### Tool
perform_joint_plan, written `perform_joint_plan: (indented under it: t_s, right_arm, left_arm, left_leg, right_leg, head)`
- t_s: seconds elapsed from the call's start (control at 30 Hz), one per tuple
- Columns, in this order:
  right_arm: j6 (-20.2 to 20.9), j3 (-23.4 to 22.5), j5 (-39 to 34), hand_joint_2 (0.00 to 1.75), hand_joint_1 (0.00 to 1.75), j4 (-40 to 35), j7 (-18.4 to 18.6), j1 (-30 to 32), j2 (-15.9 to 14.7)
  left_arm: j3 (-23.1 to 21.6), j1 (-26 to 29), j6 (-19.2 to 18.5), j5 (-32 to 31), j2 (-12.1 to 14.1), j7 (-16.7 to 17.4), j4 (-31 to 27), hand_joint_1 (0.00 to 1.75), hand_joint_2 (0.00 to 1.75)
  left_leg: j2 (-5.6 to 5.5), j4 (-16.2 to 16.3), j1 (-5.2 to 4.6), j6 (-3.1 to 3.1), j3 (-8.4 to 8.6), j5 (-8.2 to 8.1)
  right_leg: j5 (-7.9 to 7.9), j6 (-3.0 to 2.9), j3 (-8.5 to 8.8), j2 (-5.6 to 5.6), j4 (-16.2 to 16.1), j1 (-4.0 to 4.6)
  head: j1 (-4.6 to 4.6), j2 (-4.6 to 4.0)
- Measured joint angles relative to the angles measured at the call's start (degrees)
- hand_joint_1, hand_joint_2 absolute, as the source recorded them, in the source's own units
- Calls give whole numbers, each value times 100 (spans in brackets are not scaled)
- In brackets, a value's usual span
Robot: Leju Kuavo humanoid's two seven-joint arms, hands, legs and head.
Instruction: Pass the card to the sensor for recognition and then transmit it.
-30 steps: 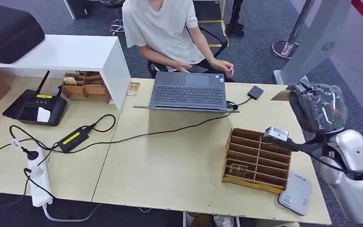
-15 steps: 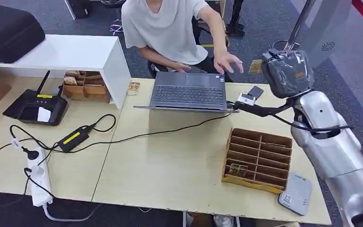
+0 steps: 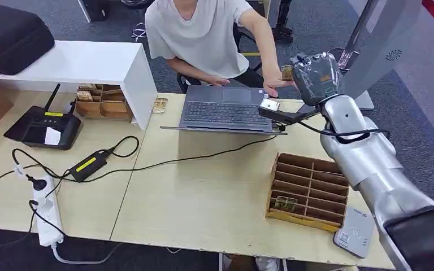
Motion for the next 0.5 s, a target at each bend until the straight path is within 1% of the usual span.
perform_joint_plan:
  t_s: [0.07, 0.1, 0.17, 0.23, 0.37, 0.5]
  right_arm:
    - [-20, 20, -9, 175, 175, 70, -29, -4, 31]
    - [-29, 29, -9, 175, 0, 99, -39, -5, 39]
    - [-77, 44, -31, 175, 0, 155, -68, -4, 59]
    - [-85, 55, -48, 175, 0, 195, -118, -2, 66]
    - [-107, 61, -98, 175, 0, 254, -129, -1, 68]
    - [-151, 61, -105, 175, 0, 306, -151, 10, 68]
  left_arm:
    - [-9, 0, -7, 0, -2, 0, 0, 0, 175]
    - [-15, 0, -9, 2, -5, 0, 0, 0, 175]
    - [-33, 2, -77, -2, -5, -9, 0, 0, 175]
    - [-61, 2, -142, -85, -2, -109, 0, 0, 175]
    - [-103, 4, -41, -37, -2, -151, 0, 0, 175]
    - [-105, 3, -24, 20, -5, -103, 0, 0, 175]
  left_leg:
    - [0, 0, 0, 0, 0, 0]
    - [0, 0, 0, 0, 0, 0]
    - [1, 0, 0, 0, 1, 0]
    - [1, 0, 0, 0, 1, 0]
    - [1, 0, 0, 0, 1, 0]
    - [2, 0, 0, 0, 1, 0]
  right_leg:
    - [0, 0, 0, 0, 0, 0]
    - [0, 0, 0, 0, 0, 0]
    - [0, 0, 0, 1, 0, 0]
    - [0, 0, -1, 2, 0, 0]
    - [0, 0, -2, 1, 1, 1]
    - [0, 0, -2, 3, 1, 0]
  head:
    - [0, 0]
    - [0, 0]
    - [0, 0]
    - [0, 0]
    - [0, 0]
    - [0, 0]
